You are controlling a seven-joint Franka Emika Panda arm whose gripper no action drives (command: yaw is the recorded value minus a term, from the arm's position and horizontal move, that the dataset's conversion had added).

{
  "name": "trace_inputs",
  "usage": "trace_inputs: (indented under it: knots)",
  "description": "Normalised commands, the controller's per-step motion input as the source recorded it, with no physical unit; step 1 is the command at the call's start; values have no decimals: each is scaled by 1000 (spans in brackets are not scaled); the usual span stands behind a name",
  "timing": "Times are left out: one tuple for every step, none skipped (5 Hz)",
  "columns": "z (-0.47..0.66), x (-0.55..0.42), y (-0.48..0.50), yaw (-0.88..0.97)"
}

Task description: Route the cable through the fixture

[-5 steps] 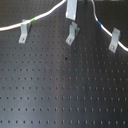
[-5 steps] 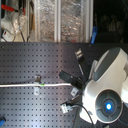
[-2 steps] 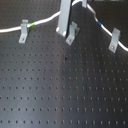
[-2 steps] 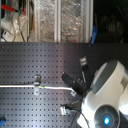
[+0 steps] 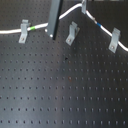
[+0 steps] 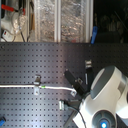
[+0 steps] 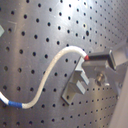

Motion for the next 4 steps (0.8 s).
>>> trace_inputs:
  knots:
    - [195, -165, 153, 814]
    - [190, -320, 197, 543]
    - [203, -359, -10, -131]
    - [224, -240, -117, -366]
